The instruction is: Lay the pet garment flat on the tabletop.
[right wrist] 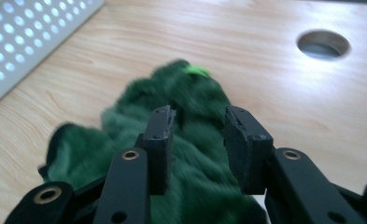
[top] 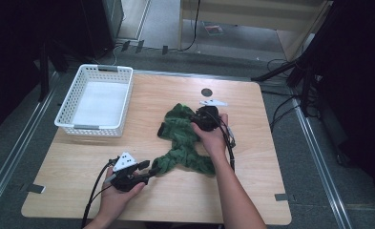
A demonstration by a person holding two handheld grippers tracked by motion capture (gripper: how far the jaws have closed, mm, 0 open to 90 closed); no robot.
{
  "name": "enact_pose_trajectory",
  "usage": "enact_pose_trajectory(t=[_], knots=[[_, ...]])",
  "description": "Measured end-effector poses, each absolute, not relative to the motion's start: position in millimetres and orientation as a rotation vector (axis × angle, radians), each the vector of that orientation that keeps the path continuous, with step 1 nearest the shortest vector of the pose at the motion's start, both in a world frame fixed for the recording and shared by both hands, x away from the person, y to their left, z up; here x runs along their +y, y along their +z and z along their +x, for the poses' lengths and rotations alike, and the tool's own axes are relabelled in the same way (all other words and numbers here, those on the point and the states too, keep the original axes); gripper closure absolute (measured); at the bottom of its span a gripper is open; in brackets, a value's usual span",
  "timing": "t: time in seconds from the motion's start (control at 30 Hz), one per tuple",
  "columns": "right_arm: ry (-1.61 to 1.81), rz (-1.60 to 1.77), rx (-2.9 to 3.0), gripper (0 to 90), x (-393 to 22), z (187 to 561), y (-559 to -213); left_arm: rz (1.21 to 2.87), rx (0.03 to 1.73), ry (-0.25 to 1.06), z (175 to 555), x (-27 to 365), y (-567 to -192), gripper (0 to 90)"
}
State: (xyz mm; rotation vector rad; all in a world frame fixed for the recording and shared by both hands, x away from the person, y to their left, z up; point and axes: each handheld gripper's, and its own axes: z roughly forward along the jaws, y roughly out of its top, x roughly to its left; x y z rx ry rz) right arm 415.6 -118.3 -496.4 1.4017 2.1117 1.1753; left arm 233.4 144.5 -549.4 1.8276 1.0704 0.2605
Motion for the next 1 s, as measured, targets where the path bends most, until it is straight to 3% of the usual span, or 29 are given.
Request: enact_pose_trajectory(t=[0.13,0.27,0.33,0.47,0.57,0.63,0.83,1.0], knots=[[1.134,1.507,2.095,57.9,-136.0,404.6,-509.1,1.885,1.038,0.252,234.7,135.9,-550.5,60.5],[1.158,1.565,2.129,55.8,-145.8,392.3,-525.4,1.961,1.048,0.25,235.9,129.5,-553.2,76.2],[1.155,1.558,2.168,60.0,-145.5,389.9,-532.2,1.969,1.057,0.25,236.4,128.7,-553.4,81.0],[1.097,1.555,2.173,79.4,-146.1,388.5,-537.1,1.967,1.071,0.24,237.3,131.0,-553.9,84.7],[1.092,1.561,2.128,80.5,-151.2,390.4,-534.0,1.964,1.076,0.236,236.6,132.7,-553.9,85.0],[1.106,1.571,2.128,78.0,-154.9,390.8,-533.2,1.965,1.074,0.239,235.8,133.4,-553.9,85.0],[1.184,1.452,2.185,59.4,-157.3,372.7,-519.3,1.942,1.08,0.215,235.1,138.5,-554.2,78.5],[1.233,1.407,2.169,56.0,-171.4,335.8,-507.9,1.94,1.078,0.212,235.8,138.5,-554.2,78.9]])
